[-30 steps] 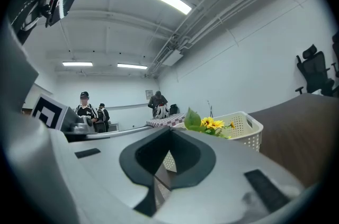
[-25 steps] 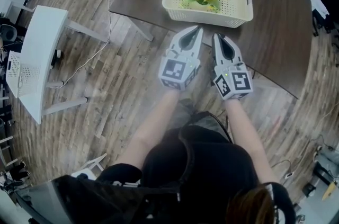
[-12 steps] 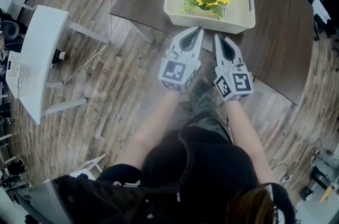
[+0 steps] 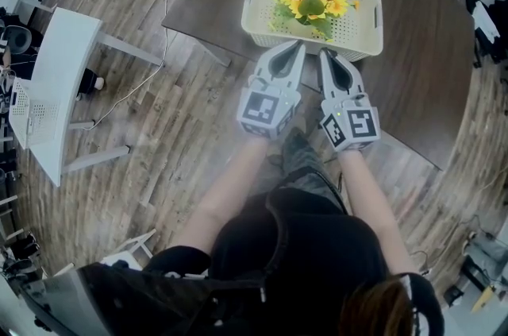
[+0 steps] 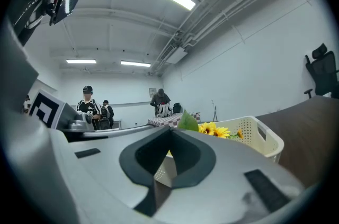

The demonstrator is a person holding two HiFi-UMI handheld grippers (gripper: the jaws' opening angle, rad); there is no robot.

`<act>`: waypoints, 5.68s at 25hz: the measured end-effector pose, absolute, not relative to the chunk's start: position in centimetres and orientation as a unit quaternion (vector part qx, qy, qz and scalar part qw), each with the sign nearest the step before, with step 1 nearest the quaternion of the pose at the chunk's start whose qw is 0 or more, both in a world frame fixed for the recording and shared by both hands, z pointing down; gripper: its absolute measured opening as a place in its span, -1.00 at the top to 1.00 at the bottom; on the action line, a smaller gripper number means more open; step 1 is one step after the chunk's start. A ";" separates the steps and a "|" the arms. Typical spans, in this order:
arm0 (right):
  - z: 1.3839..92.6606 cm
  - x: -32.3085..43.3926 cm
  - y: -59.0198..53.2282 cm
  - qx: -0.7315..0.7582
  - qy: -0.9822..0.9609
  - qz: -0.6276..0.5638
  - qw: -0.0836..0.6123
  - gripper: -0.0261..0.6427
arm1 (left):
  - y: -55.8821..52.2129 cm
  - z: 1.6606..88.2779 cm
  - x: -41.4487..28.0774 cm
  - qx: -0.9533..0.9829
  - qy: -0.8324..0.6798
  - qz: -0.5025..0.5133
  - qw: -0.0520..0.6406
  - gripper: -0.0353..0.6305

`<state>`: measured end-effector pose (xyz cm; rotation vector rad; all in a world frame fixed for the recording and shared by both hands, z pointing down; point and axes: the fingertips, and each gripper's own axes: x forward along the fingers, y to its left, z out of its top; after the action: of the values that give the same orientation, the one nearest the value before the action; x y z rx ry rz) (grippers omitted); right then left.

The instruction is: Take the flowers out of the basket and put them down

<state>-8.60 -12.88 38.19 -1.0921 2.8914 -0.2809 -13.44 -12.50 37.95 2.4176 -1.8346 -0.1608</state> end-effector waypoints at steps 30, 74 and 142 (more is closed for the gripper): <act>37.3 -6.4 -21.7 -0.379 0.921 -0.091 -0.015 0.91 | -16.5 37.1 -14.1 0.785 -0.616 -0.056 0.042 0.88; 46.1 -6.9 -29.9 -0.344 0.850 -0.317 -0.242 0.50 | -18.1 36.3 -15.2 0.770 -0.634 -0.056 0.039 0.88; 39.9 -8.8 -30.8 -0.186 0.807 -0.558 0.051 0.92 | -19.1 40.0 -18.1 0.733 -0.675 -0.015 0.087 0.54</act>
<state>-8.79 -30.77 39.90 -0.5659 2.4563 -1.6998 -18.06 -19.10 40.02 2.1822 -2.0091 -0.0453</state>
